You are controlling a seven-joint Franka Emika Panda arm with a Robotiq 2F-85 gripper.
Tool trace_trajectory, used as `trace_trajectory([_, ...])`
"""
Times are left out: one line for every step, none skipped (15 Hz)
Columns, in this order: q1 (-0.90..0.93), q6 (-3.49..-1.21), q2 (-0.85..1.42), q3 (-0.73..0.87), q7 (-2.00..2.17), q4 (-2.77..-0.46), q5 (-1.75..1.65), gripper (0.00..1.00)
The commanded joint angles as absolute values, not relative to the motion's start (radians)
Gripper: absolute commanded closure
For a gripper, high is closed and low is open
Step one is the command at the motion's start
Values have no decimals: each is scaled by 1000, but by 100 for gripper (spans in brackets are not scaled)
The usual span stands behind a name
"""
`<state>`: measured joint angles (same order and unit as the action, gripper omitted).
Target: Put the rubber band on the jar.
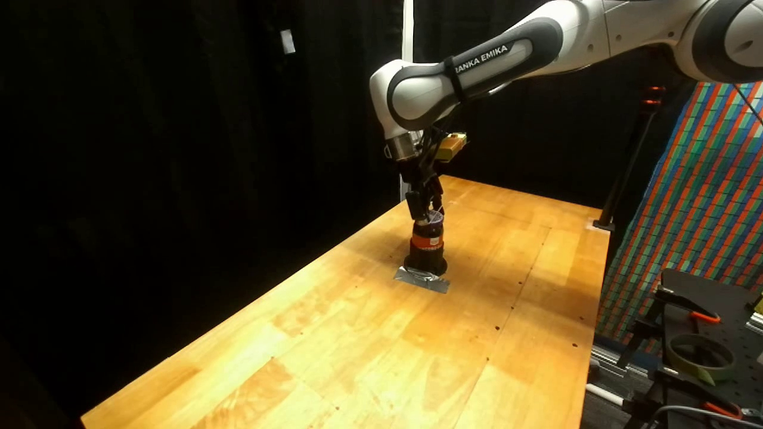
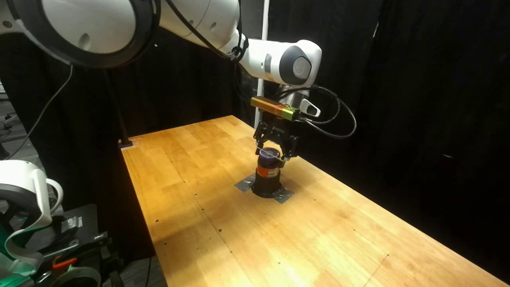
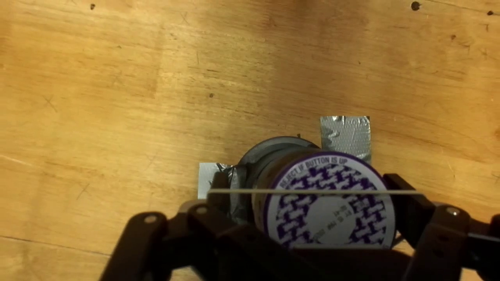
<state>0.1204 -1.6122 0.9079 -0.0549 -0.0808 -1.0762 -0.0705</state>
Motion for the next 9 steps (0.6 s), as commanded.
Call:
trace_trajectory([113, -1602, 853, -53, -101, -1139, -78, 0])
trace_trajectory([110, -1607, 843, -55, -103, -1155, -76, 0])
trace_trajectory([109, -1609, 836, -55, -106, -1169, -77, 0])
trace_trajectory([108, -1611, 824, -57, -111, -1189, -76, 0])
trace_trajectory([105, -1624, 811, -58, -115, -1215, -74, 0])
trace_trajectory([102, -1643, 794, -60, -126, -1245, -75, 0])
trace_trajectory([100, -1662, 778, -60, -128, -1274, -76, 0])
trace_trajectory([98, -1685, 759, -61, -130, -1311, -75, 0])
trace_trajectory([95, -1707, 743, -61, -134, -1341, -76, 0])
